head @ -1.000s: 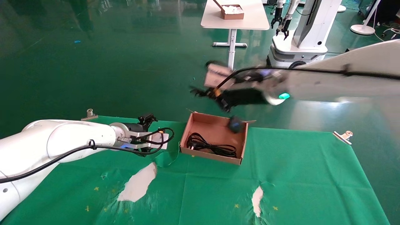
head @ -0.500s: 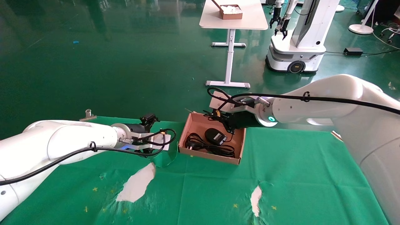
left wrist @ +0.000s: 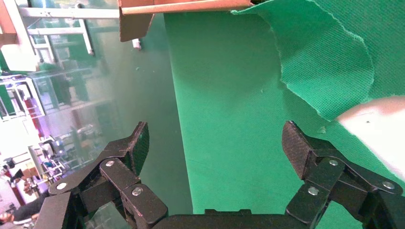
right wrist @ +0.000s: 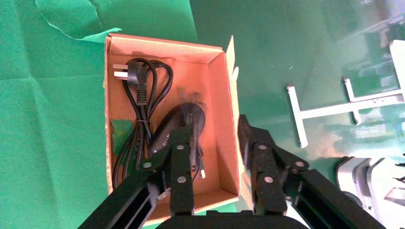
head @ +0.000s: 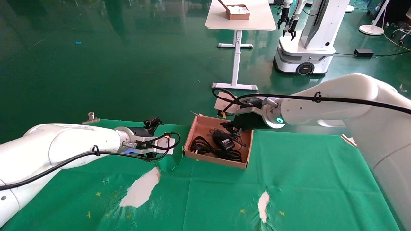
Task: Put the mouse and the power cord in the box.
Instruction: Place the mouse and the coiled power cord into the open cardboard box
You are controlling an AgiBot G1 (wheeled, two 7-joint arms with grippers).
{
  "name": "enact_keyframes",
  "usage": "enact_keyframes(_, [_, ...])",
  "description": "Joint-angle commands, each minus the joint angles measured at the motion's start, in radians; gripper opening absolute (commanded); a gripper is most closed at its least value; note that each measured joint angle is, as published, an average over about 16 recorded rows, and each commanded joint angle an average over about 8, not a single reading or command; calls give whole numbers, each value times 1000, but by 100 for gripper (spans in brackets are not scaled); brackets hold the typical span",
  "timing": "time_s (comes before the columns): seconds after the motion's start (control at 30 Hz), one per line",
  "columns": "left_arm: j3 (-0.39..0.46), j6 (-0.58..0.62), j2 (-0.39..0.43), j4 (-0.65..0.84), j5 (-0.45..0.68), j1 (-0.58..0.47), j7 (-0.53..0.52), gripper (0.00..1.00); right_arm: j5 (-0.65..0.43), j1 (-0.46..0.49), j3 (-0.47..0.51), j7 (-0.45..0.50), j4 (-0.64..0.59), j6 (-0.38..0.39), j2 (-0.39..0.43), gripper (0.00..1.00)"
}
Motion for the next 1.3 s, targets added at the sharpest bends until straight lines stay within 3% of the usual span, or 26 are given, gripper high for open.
enact_keyframes(0.03, [0,0,0,0,0,0,0,100,-1,1,0,0,3,-1,0,100])
enact_keyframes(1.0, [-4,3,-2,-2,-3,2,-1,100,571,-308,200,5,366,-276,348,100])
enact_keyframes(1.3, [-134,109,-74,-85,-120,74,-23,100,759,-409,265,7,485,-366,462,100])
